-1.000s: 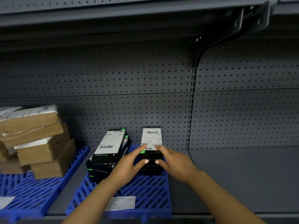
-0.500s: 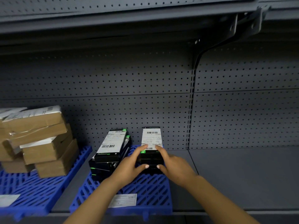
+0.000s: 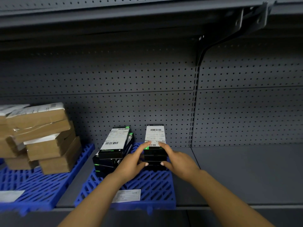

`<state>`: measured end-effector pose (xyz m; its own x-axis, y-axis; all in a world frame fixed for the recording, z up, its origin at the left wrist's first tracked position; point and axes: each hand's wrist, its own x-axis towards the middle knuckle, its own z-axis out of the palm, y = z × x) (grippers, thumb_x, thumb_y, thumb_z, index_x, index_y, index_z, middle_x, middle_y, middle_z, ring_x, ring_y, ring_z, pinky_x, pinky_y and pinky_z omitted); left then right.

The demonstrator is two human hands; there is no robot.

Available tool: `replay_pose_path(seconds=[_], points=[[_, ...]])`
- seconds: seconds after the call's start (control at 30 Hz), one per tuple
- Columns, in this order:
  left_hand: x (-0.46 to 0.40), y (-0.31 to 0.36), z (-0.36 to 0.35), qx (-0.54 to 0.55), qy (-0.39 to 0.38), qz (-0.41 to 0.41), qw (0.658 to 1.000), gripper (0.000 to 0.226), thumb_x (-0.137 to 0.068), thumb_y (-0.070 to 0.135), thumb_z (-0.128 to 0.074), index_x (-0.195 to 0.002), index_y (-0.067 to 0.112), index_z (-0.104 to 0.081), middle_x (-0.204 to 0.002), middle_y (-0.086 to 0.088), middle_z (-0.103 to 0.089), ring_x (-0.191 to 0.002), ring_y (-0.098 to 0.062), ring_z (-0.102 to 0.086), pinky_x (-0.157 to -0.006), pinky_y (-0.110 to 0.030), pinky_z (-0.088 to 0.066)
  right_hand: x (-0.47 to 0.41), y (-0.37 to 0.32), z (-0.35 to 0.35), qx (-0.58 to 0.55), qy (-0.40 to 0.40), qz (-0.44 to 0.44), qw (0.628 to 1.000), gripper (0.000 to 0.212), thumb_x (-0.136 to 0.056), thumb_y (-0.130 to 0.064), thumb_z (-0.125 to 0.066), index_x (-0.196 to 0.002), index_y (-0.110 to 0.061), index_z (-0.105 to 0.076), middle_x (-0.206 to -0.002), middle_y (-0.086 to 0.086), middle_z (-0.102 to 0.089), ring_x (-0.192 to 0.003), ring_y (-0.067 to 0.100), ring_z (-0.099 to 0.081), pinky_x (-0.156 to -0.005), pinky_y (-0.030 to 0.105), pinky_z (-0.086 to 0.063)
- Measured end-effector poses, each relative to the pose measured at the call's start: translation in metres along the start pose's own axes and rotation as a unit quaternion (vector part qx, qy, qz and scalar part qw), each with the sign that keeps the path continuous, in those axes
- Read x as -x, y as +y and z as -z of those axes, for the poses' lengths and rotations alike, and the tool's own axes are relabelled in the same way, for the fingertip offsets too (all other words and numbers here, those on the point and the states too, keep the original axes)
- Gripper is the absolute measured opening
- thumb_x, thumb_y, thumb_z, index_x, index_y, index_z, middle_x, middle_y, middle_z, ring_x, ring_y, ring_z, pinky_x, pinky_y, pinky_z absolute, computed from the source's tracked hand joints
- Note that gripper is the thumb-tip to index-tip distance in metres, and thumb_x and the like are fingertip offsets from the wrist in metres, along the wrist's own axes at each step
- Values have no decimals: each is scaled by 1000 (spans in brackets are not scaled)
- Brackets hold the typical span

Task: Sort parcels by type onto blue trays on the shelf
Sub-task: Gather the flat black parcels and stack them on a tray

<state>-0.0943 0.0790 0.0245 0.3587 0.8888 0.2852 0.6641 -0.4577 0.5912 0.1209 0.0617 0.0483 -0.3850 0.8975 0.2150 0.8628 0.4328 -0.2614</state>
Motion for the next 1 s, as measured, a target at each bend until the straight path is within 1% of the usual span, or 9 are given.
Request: replay_pose_path(seconds=[0.13,0.27,0.3,0.37,0.47,0.57,0.7,0.83,1.0], points=[[0,-1,1,-1,-11,2,1000,84,-89,12,-62,-139,59,-14,-97,0,-68,-85,-11,-64,-82,-31,-53,1,-2,2,-5,-1,-9,1000,69,-96,-32,-51,-148,-33,-6,-84,2,-54,-69,15,-46,-59,28,-34],[3,5,3,-6,-17,1,1000,86,-89,6,-61,-139,57,-12,-111,13,-54,-98,-1,-57,-80,-6,-42,1,-3,0,-3,-5,-15,1000,72,-95,-31,-53,-148,-34,-3,-80,-2,-51,-68,17,-50,-59,30,-38],[2,5,3,-10,-16,1,1000,87,-89,6,-61,-138,59,-11,-112,12,-54,-98,-3,-57,-79,-7,-43,2,-3,-1,-2,-9,-18,1000,75,-94,-31,-55,-147,-35,-2,-80,0,-54,-69,18,-51,-59,31,-40],[1,5,2,-13,-10,0,1000,91,-89,6,-61,-136,63,-10,-111,5,-59,-95,-8,-60,-83,-21,-50,1,-3,-1,0,-13,-24,1000,80,-91,-29,-59,-146,-36,-1,-81,2,-57,-69,19,-53,-59,32,-42],[0,3,0,-32,-3,14,999,93,-87,8,-63,-135,65,-7,-105,-6,-62,-91,-16,-62,-84,-38,-53,1,-6,0,21,0,-33,999,80,-91,-23,-59,-146,-34,-2,-71,-3,-48,-65,19,-51,-57,31,-40],[2,7,0,-31,-7,15,999,89,-87,14,-64,-137,63,-9,-104,-6,-65,-91,-16,-63,-83,-35,-53,1,-7,-3,13,10,-32,999,78,-91,-26,-58,-146,-34,-4,-74,-3,-51,-66,18,-51,-57,31,-41],[1,10,5,-37,8,11,999,65,-91,39,-59,-141,51,-19,-90,-4,-65,-76,-12,-60,-69,-21,-48,1,-1,-1,-2,27,-25,999,60,-95,-47,-45,-145,-39,-12,-79,-2,-59,-71,18,-56,-62,33,-49],[0,10,1,-49,25,10,998,62,-88,48,-58,-138,53,-20,-85,-7,-67,-67,-15,-61,-68,-32,-52,0,-3,-2,17,42,-23,999,58,-95,-49,-43,-144,-37,-16,-75,-5,-53,-68,15,-51,-58,32,-45],[-2,9,-9,-19,52,13,998,62,-85,52,-58,-134,58,-20,-97,-7,-69,-81,-16,-65,-75,-42,-54,-4,-5,-10,15,73,-28,997,58,-93,-52,-45,-143,-35,-20,-98,0,-64,-80,17,-59,-58,28,-40]])
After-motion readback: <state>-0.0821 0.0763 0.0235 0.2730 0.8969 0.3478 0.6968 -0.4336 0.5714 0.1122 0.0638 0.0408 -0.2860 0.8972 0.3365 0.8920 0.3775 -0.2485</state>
